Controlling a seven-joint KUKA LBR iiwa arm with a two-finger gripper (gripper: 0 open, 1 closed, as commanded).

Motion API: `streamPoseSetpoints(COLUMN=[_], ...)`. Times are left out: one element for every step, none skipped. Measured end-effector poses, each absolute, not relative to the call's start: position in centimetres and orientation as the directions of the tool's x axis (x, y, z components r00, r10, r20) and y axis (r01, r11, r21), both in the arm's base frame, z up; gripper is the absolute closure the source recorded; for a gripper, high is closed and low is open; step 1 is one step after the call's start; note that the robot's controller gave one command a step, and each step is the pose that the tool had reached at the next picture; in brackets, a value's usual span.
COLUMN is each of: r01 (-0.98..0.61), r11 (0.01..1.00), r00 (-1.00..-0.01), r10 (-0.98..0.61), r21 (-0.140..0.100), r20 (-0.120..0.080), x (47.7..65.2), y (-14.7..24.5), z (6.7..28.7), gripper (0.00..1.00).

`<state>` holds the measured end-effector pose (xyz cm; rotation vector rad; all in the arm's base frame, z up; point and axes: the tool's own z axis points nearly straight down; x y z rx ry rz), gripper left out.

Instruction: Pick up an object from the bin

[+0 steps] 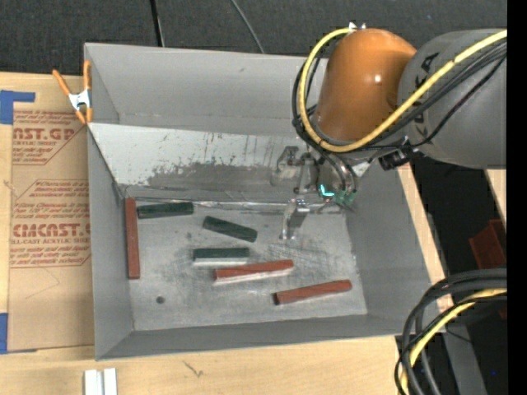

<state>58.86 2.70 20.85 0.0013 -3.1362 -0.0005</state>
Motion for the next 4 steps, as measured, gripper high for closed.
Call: streamPoseSetpoints(r01=[0.000,-0.060,0.026,0.026], r11=[1.000,0.998,1.000,1.000], r00=[-1.000,-0.998,-1.000,-1.000], r10=[0.000,-0.060,0.026,0.026], r21=[0.001,0.000,0.003,0.003], r20=[-0.002,-0.007,-0.010,-0.010], x=[59.0,56.9,56.2,56.2], y=[2.7,3.0,2.8,2.8], z=[21.3,15.7,7.7,7.7], gripper=[0.00,0.00,1.00,1.00])
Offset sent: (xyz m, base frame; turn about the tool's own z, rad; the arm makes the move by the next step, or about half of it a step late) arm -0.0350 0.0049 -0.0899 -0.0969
